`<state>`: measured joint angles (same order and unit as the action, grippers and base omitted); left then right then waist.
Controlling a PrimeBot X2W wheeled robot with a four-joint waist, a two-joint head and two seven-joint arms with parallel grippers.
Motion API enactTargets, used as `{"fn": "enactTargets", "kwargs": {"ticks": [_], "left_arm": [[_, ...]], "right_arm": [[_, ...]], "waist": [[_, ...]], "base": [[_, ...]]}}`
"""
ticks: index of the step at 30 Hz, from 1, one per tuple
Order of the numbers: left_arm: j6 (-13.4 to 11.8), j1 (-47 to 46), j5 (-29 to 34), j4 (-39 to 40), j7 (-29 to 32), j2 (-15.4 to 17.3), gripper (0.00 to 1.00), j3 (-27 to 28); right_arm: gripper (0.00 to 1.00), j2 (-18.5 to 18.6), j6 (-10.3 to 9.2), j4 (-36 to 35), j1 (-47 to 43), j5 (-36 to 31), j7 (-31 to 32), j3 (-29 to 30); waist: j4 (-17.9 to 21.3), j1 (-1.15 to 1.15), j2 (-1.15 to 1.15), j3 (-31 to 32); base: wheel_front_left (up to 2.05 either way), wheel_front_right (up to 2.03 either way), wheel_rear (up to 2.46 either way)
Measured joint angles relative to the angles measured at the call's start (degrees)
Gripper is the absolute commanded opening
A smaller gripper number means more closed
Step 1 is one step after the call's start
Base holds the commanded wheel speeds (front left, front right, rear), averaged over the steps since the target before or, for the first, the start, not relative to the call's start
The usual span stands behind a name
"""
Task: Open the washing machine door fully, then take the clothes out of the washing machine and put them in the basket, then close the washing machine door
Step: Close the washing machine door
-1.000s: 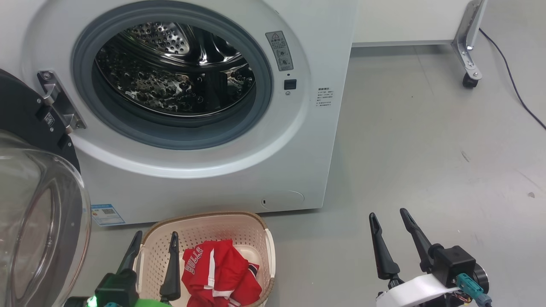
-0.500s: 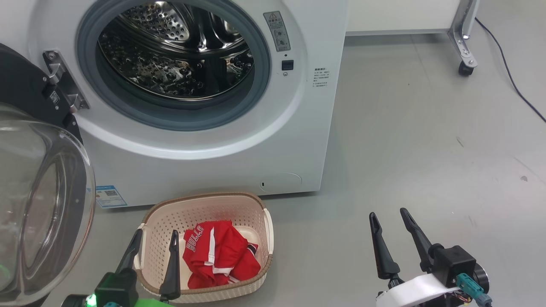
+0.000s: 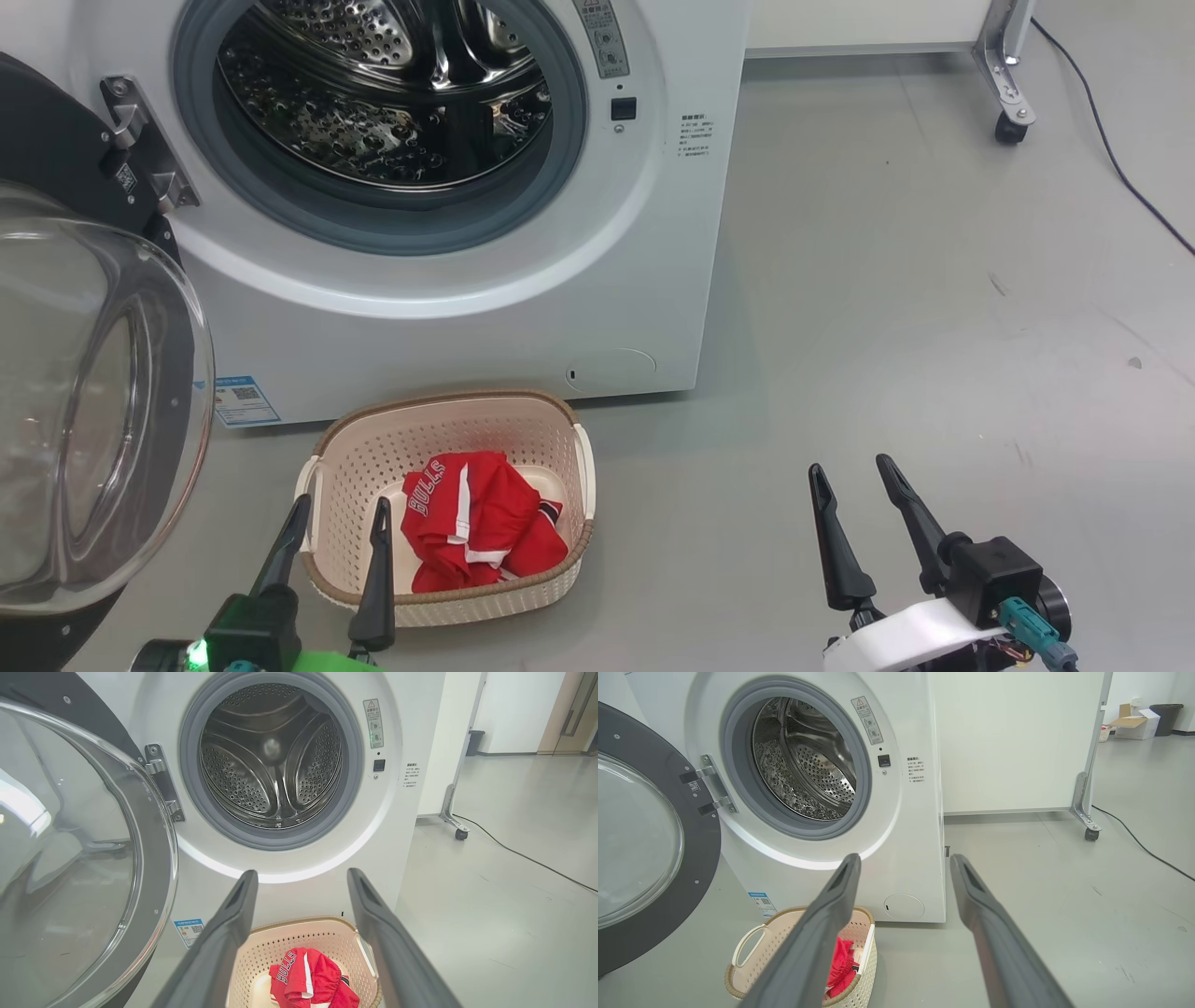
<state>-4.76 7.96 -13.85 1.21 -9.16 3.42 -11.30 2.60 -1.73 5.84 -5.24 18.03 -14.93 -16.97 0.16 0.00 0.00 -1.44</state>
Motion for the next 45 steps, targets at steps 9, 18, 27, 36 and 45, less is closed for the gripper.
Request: {"fn": "enactTargets", "kwargs": {"ticks": [9, 18, 27, 36, 45], "left_arm": [[0.01, 0.00, 0.00, 0.13, 0.01, 0.02, 1.00, 0.00], [0.01, 0.00, 0.00, 0.11, 0.02, 0.08, 1.00, 0.00], [0.08, -0.01, 0.00, 0.12, 0.36, 0.13, 1.00, -0.79], [0.51, -0.08, 0.00, 0.36, 0.34, 0.15, 1.00, -1.47], [0.49, -0.27, -0.01, 1.16, -0.19, 0.13, 1.00, -1.46]], "right_arm": [[1.00, -0.01, 0.00, 0.02, 0.02, -0.01, 0.00, 0.13], [1.00, -0.01, 0.07, 0.14, 0.06, -0.01, 0.00, 0.15], [1.00, -0.02, 0.05, 0.16, 0.05, -0.15, 0.00, 1.04], [1.00, -0.03, 0.09, 0.11, 0.03, -1.04, 0.00, 1.79], [1.00, -0.03, 0.60, -0.30, 0.07, -1.92, 0.00, 1.96]], "waist": [[0.04, 0.00, 0.00, -0.05], [-0.07, 0.00, 0.00, 0.37], [-1.11, 0.00, 0.00, 0.47], [-4.12, 0.00, 0.00, 0.28], [-8.83, 0.00, 0.00, -0.65]], "base": [[-0.15, 0.15, 0.00], [0.00, 0.00, 0.00], [0.00, 0.00, 0.00], [0.00, 0.00, 0.00], [0.00, 0.00, 0.00]]}}
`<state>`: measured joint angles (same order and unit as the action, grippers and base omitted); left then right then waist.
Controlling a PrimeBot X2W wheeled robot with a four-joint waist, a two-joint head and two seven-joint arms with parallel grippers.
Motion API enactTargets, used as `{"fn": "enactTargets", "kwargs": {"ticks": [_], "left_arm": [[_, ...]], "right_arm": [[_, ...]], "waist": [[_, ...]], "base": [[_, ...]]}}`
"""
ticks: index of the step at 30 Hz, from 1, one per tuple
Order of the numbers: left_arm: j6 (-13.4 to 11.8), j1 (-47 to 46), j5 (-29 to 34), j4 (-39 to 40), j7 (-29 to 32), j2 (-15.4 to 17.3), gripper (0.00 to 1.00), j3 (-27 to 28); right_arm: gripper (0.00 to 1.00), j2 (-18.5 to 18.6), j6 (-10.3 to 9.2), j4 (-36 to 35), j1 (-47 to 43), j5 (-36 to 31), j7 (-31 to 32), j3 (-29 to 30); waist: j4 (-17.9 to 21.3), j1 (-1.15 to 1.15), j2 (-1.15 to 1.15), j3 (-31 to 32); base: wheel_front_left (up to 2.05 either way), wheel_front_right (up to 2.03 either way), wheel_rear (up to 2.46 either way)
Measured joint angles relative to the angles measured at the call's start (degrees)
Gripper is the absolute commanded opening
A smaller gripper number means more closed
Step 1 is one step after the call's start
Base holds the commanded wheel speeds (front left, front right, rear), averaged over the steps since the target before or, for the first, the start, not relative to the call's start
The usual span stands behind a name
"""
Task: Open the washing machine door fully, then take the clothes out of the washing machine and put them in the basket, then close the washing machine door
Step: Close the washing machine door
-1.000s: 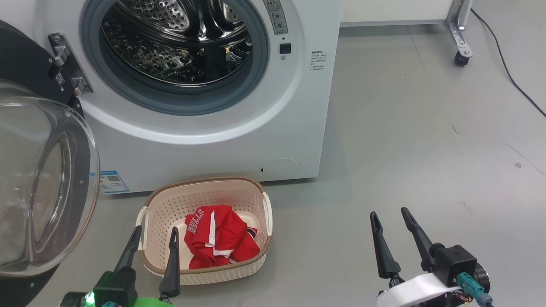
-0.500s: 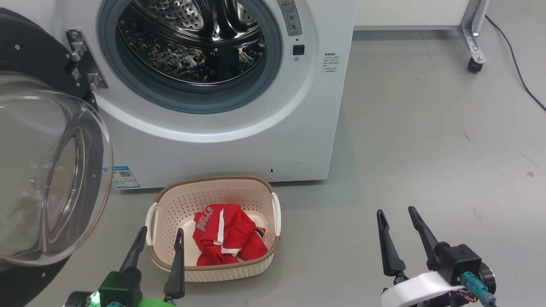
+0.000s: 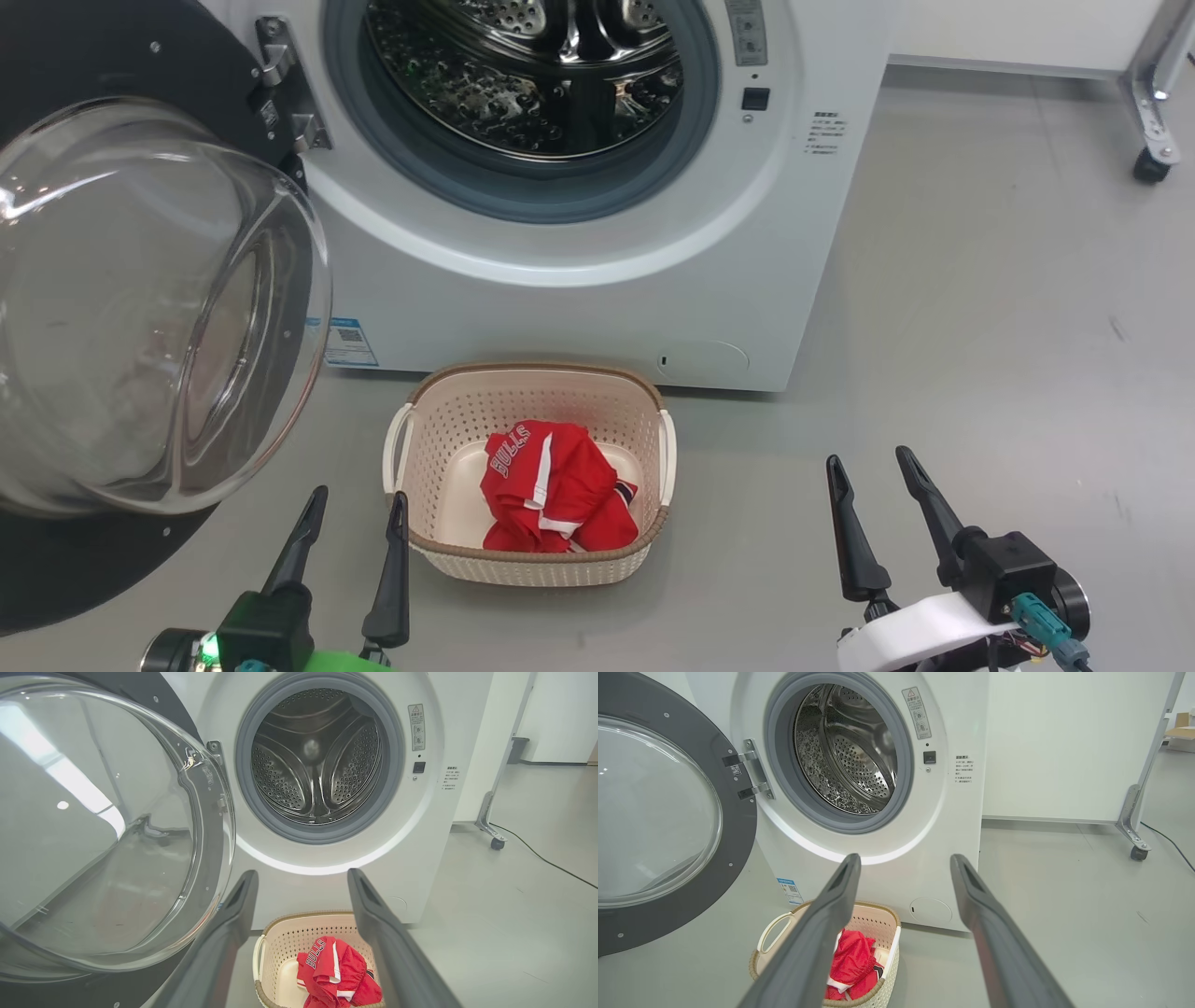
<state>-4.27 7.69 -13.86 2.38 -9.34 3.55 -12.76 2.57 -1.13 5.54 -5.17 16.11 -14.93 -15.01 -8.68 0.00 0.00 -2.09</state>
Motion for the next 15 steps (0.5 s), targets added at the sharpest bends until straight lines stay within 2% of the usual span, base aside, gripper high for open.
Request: {"fn": "enactTargets", "kwargs": {"ticks": [15], "left_arm": [[-0.25, -1.03, -0.80, -0.47, -1.18, -0.20, 1.00, 0.47]], "right_arm": [[1.00, 0.00, 1.05, 0.03, 1.24, -1.38, 0.00, 0.09]], "waist": [[-9.99, 0.00, 0.00, -1.51]], "base": [[0.00, 0.00, 0.00]]}}
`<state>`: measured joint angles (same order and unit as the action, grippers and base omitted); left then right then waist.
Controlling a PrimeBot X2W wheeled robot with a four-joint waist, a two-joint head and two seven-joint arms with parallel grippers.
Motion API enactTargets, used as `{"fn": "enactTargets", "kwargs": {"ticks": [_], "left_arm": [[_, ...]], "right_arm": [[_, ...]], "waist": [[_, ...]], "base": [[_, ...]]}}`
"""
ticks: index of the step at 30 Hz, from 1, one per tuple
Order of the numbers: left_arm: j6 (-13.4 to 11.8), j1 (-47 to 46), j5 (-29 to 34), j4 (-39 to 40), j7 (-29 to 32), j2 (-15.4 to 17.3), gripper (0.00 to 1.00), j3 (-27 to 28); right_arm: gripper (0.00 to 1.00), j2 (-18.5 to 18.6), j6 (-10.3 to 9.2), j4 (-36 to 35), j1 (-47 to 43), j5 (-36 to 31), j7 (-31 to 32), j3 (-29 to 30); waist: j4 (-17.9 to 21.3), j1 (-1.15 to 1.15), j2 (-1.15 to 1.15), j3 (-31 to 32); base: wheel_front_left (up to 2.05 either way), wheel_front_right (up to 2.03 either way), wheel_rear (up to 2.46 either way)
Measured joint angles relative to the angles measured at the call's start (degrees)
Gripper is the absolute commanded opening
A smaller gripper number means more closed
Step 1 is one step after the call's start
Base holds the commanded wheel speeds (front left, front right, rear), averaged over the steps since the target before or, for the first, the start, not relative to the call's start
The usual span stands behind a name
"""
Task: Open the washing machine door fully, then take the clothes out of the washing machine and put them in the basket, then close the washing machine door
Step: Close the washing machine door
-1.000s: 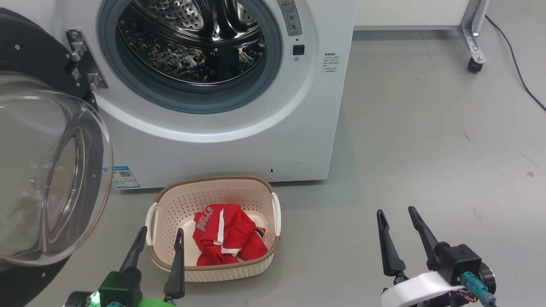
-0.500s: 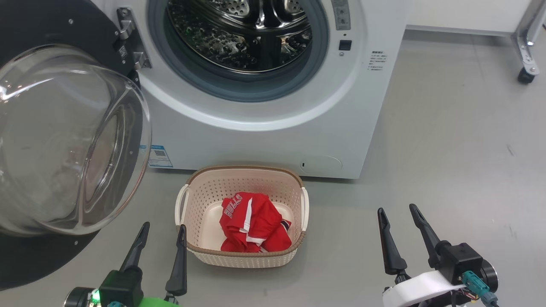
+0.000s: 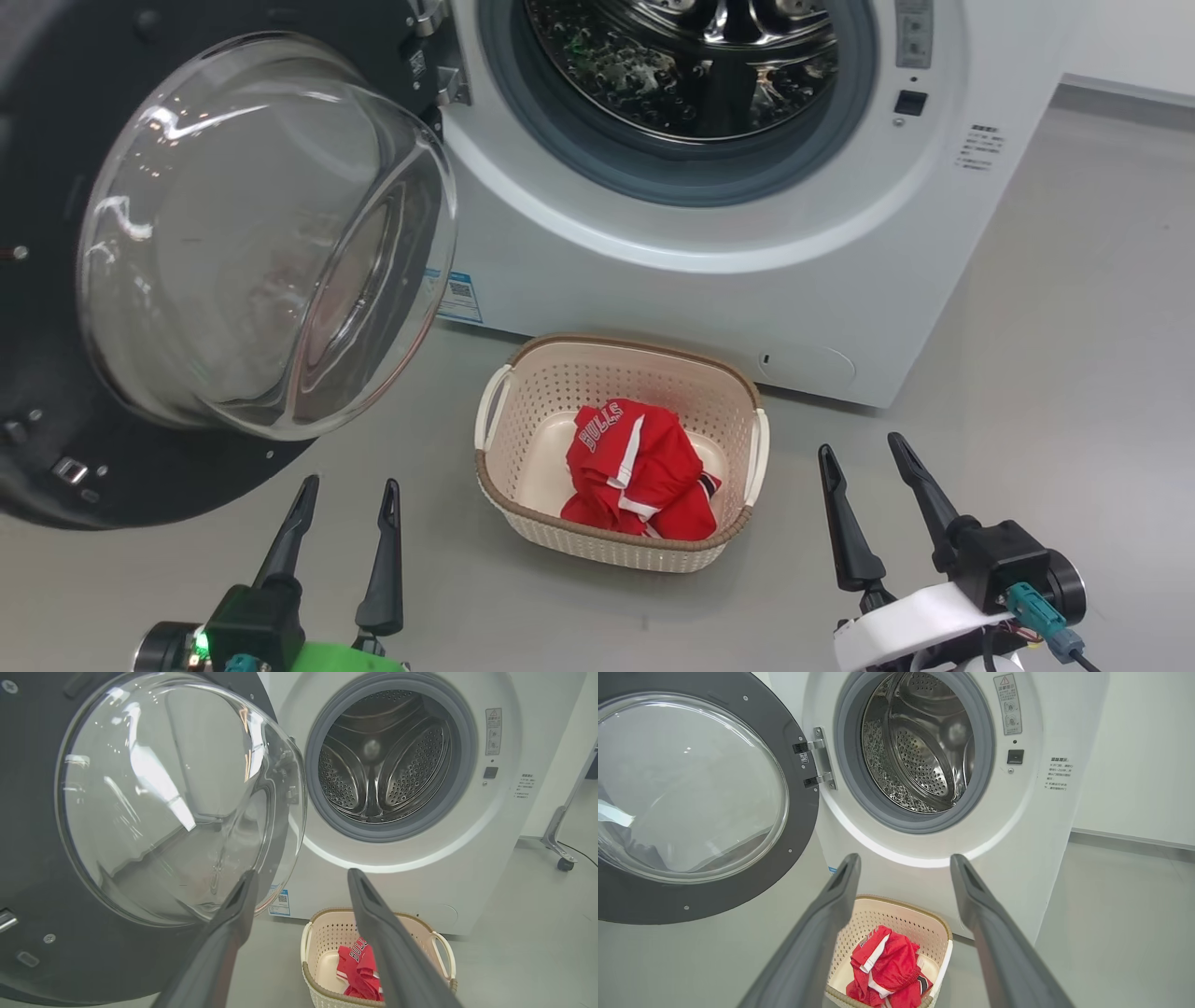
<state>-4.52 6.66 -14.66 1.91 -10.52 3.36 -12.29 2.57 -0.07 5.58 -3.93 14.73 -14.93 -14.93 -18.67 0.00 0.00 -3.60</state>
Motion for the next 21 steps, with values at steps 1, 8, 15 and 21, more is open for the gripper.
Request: {"fn": "enactTargets", "kwargs": {"ticks": [1, 8, 15, 21], "left_arm": [[-0.08, -0.01, -0.02, -0.12, -0.20, -0.02, 1.00, 0.01], [-0.51, -0.07, -0.78, -0.78, -0.45, -0.18, 1.00, 0.46], [-0.80, -0.10, -1.04, -1.23, -0.75, -0.22, 1.00, 0.98], [-0.82, -0.09, -1.04, -1.24, -0.92, -0.24, 1.00, 1.29]], "right_arm": [[1.00, 0.00, 0.01, 0.02, 0.00, -0.23, 0.00, 0.00], [1.00, 0.01, 0.56, 0.43, 0.18, -0.56, 0.00, -0.09], [1.00, 0.00, 1.19, 1.18, 0.55, -0.76, 0.00, -0.65], [1.00, 0.02, 1.21, 1.60, 0.74, -0.76, 0.00, -1.13]], "waist": [[-0.69, 0.00, 0.00, -0.07], [-5.04, 0.00, 0.00, -0.46], [-7.76, 0.00, 0.00, -0.53], [-8.14, 0.00, 0.00, -0.37]], "base": [[0.00, 0.00, 0.00], [0.00, 0.00, 0.00], [0.00, 0.00, 0.00], [0.00, 0.00, 0.00]]}}
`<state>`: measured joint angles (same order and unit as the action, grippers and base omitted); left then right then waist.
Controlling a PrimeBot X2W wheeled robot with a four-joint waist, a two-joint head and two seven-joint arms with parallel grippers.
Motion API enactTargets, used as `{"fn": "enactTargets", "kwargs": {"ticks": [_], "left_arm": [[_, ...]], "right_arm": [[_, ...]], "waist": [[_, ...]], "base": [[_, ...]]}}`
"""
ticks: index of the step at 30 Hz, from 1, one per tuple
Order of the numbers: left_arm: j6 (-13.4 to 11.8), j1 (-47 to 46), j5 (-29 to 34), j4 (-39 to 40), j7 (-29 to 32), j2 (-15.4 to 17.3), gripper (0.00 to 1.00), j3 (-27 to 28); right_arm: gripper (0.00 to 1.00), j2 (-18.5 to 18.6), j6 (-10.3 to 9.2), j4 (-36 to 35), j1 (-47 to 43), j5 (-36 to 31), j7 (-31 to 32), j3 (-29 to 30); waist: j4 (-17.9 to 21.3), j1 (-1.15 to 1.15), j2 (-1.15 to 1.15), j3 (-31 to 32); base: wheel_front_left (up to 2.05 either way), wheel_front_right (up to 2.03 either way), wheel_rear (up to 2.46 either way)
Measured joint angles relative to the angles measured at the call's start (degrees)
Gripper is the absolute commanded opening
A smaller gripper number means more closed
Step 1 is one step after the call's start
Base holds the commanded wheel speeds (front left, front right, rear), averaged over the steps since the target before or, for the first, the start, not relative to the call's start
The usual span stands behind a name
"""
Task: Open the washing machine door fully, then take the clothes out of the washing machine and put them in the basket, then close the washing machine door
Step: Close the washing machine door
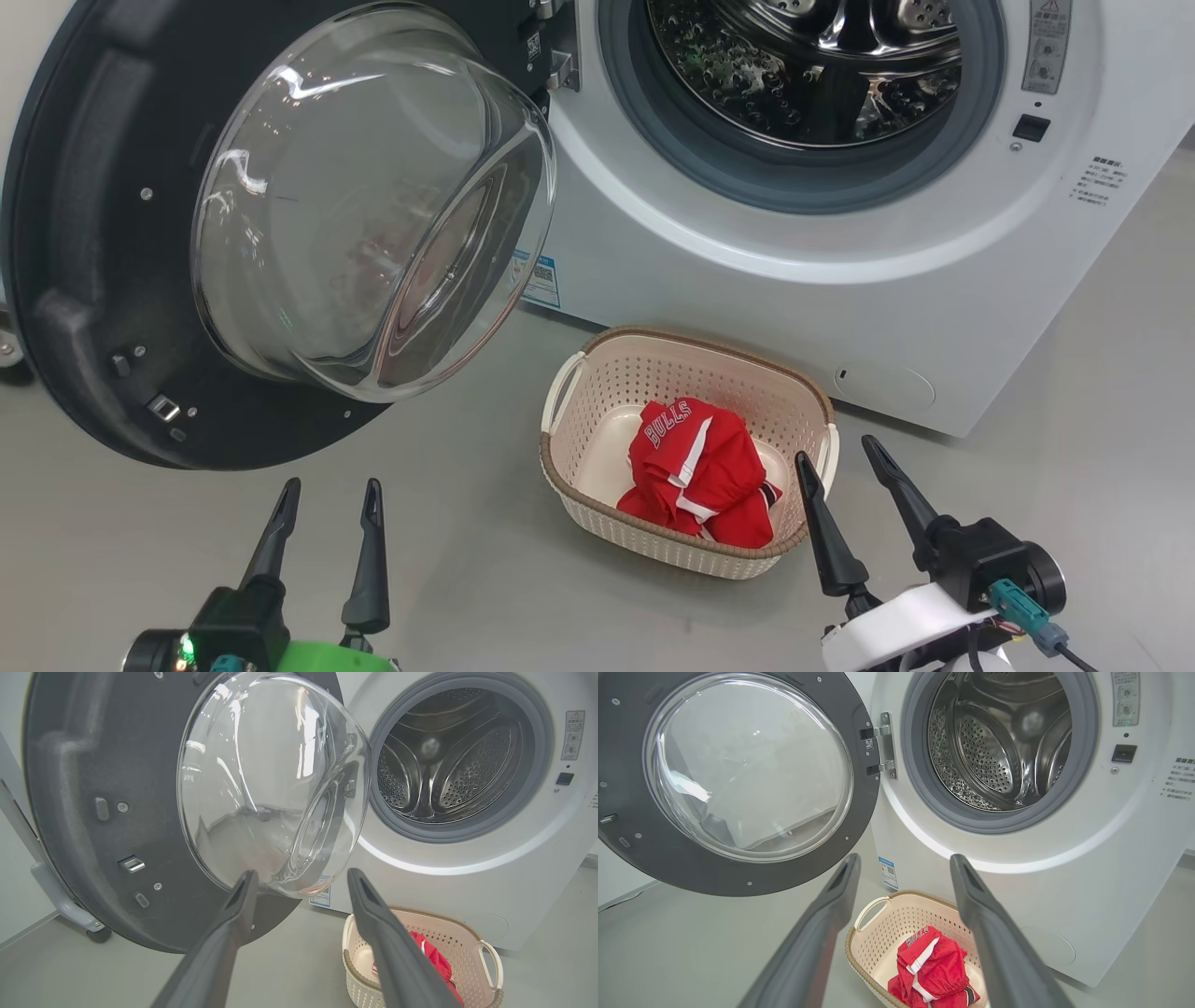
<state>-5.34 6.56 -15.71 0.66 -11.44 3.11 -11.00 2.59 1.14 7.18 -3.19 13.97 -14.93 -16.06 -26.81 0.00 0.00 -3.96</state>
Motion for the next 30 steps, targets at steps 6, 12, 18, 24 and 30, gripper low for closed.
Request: {"fn": "enactTargets", "kwargs": {"ticks": [6, 12, 18, 24, 30], "left_arm": [[-0.16, -0.01, 0.00, -0.10, -0.32, -0.01, 1.00, -0.01], [-0.16, -0.01, 0.00, -0.22, -0.48, -0.01, 0.00, -0.08], [-0.16, -0.01, -0.66, -0.24, -0.67, -0.02, 0.00, -0.23], [2.15, -0.01, -7.72, 0.15, -0.80, -0.15, 0.00, -0.77], [6.88, 0.01, -28.50, 2.37, -0.73, -0.29, 0.00, -2.34]], "right_arm": [[1.00, 0.00, 0.33, 0.13, 0.48, 0.01, 0.00, -0.22], [1.00, 0.00, 0.42, 0.49, 0.48, 0.01, 0.00, -0.22], [1.00, 0.00, 0.51, 0.64, 0.49, 0.02, 0.00, -0.22], [1.00, 0.00, 0.51, 0.78, 0.49, 0.01, 0.00, -0.22], [1.00, 0.00, 0.51, 0.81, 0.49, 0.01, 0.00, -0.23]], "waist": [[0.03, 0.00, 0.00, -0.09], [0.12, 0.00, 0.00, -0.03], [0.24, 0.00, 0.00, 0.13], [0.31, 0.00, 0.00, 0.13], [0.32, 0.00, 0.00, 0.08]], "base": [[0.00, 0.00, 0.00], [0.00, 0.00, 0.00], [0.00, 0.00, 0.00], [0.00, 0.00, 0.00], [0.00, 0.00, 0.00]]}}
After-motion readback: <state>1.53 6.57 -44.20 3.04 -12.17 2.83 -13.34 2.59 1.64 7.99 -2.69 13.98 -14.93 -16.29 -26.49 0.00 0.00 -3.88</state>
